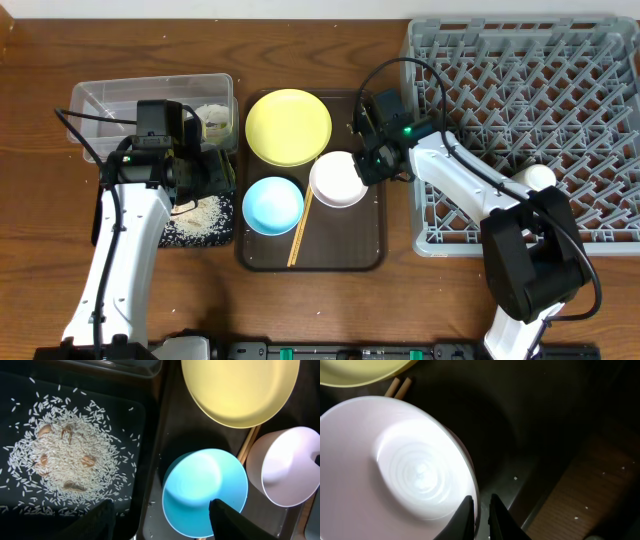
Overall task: Sort waste into correct bins and load items into the dishwasher rack
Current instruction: 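Reach right gripper to pink bowl and grasp its rim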
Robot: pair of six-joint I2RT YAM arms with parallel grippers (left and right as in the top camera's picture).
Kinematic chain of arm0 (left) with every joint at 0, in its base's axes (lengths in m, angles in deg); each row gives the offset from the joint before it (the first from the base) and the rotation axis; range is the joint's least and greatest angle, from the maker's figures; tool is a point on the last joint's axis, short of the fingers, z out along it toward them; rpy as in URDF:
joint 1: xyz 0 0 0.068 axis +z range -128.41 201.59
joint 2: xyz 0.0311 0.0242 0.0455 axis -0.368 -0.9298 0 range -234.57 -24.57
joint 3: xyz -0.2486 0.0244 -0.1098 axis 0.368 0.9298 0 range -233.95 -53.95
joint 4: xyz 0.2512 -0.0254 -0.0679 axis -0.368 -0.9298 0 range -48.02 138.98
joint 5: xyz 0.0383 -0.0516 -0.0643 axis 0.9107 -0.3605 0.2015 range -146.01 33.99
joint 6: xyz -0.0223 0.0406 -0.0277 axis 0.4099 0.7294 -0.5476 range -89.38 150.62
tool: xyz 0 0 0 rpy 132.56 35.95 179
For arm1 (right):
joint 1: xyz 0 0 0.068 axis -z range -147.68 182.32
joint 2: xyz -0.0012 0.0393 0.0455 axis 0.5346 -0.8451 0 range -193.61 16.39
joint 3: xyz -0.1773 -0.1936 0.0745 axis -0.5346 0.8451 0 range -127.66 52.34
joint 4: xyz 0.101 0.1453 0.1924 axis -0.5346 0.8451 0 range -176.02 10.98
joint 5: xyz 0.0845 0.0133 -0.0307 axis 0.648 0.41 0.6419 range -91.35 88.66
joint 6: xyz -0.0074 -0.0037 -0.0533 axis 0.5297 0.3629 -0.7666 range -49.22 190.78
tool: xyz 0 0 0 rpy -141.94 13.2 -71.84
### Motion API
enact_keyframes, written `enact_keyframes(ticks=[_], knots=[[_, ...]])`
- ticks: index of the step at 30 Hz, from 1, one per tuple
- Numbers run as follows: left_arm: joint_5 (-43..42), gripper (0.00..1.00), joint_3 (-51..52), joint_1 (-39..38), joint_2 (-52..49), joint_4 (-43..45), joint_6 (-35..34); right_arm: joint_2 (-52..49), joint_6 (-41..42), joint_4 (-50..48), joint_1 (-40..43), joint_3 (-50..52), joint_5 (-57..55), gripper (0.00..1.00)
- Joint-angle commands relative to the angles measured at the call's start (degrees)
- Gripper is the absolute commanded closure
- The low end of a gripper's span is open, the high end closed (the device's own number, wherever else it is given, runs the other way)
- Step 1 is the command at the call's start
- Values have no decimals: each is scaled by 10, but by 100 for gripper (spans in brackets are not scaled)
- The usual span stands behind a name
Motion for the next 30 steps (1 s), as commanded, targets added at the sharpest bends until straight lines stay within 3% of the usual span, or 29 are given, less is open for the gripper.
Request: enact_keyframes(ticks=[1,30], knots=[[5,37,-5,2,1,-2,-3,-3,10,2,-5,3,-7,91],[3,37,-5,2,1,-4,-3,26,13,27,6,-18,-20,99]])
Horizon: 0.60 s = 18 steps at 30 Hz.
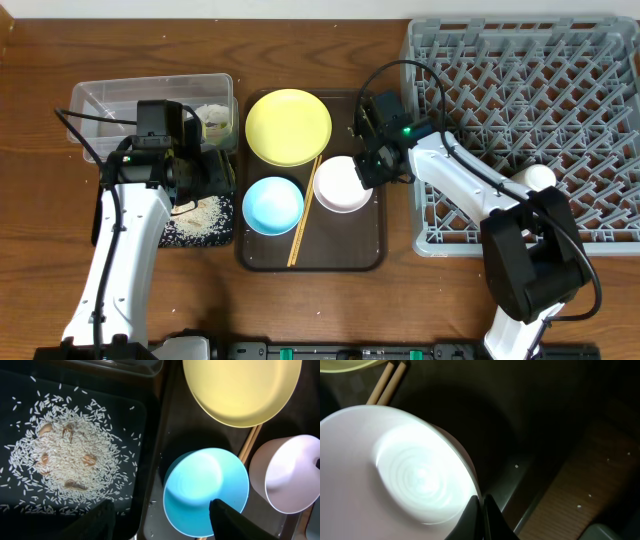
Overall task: Sort waste into correct bins and load items into the dishwasher rack
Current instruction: 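Reach right gripper to pink bowl and grasp its rim, then carry pink bowl with right gripper and place it upright in rack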
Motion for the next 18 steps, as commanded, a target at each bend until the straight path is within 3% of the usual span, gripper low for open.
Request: enact_keyframes(ticks=[1,9,18], knots=[[2,37,-5,2,1,-2,-3,37,6,4,10,-24,-31,99],[3,36,-5,2,1,-2,-3,148,-10,-51,37,-61,-240,99],[3,37,-5,2,1,-2,-3,169,-172,-228,82,-61,-423,99]])
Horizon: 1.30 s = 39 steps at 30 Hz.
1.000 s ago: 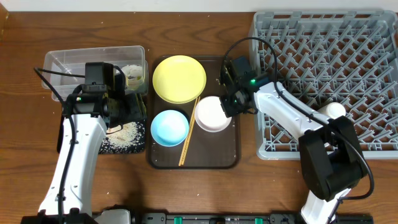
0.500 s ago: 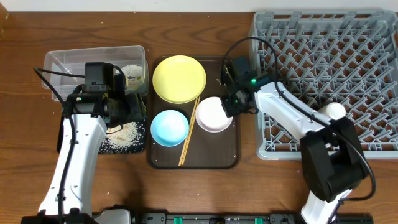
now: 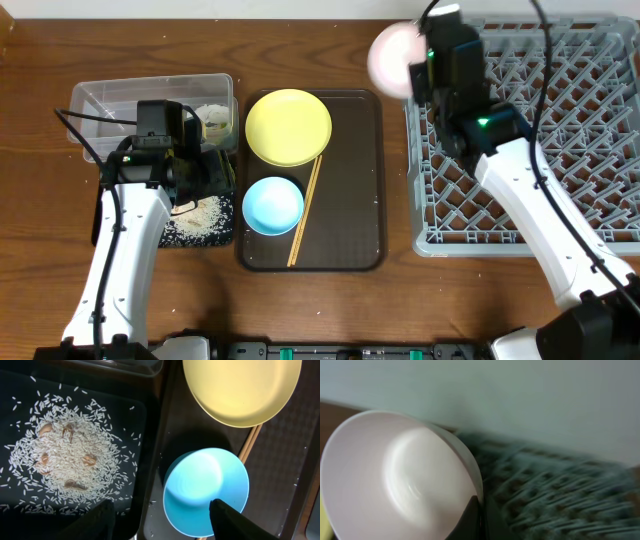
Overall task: Sort waste into correct bins and load items into the dishwasher rack
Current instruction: 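Carry pink bowl with right gripper and place it upright in rack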
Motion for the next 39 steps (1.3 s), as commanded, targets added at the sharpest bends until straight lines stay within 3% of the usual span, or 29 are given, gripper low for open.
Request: enact_keyframes(ticks=[1,6,21,31,39], knots=[[3,37,-5,2,1,-2,-3,-13,-89,-50,21,-2,-109,99],[3,36,-5,2,1,-2,-3,-36,-153,-161,59,-2,-135,99],[3,36,-5,2,1,-2,-3,-194,-244,-318,99,-2,-154,99],[3,37,-5,2,1,-2,-3,-248,-264,-329,97,-2,-160,99],[3,36,-5,2,1,-2,-3,-248,-259,-273,76,-1,-189,99]])
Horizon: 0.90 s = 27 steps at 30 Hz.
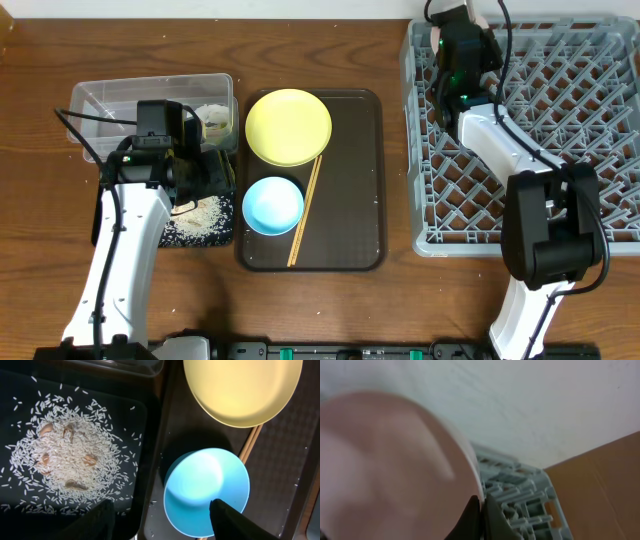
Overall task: Sort waste into correct bins and load items into the dishwasher rack
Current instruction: 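Carry pink bowl with right gripper and place it upright in rack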
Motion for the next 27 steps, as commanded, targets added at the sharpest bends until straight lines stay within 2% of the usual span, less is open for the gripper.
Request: enact_keyframes(ticks=[1,10,17,19,24,27], knots=[[1,36,-5,2,1,-2,-3,-5,8,40,-17,-1,-38,99],[1,36,-5,2,1,-2,-3,45,165,176,-52,-1,-37,99],[1,36,-5,2,1,-2,-3,96,269,315,-54,-1,29,99],[1,36,-5,2,1,-2,-3,106,283,341,-54,-1,45,99],[1,36,-5,2,1,-2,-3,148,284,370,-54,-1,125,87],[1,36,-5,2,1,-2,-3,175,284,370,-55,-1,238,84]])
